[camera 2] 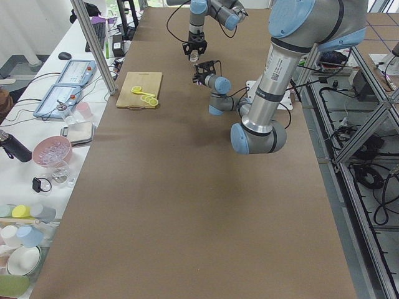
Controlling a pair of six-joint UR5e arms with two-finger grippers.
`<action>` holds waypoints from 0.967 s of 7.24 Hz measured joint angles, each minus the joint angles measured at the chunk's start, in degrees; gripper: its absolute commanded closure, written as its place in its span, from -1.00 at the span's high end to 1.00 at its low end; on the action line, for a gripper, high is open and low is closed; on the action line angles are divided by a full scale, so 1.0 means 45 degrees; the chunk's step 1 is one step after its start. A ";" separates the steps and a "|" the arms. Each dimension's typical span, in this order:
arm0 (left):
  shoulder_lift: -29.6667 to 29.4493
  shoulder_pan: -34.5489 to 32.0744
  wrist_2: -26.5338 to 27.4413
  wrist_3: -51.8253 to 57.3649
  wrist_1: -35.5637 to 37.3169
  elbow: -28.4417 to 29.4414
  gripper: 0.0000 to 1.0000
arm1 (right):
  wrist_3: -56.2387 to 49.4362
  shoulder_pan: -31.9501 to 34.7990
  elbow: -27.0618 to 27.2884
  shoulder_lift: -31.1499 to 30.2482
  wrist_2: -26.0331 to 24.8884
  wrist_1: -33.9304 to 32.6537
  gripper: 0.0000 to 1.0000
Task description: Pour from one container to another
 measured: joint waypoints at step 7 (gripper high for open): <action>0.0001 0.0001 0.0010 0.0000 0.0000 0.0014 -1.00 | -0.0043 0.0419 0.1067 -0.0227 0.1286 0.0087 -1.00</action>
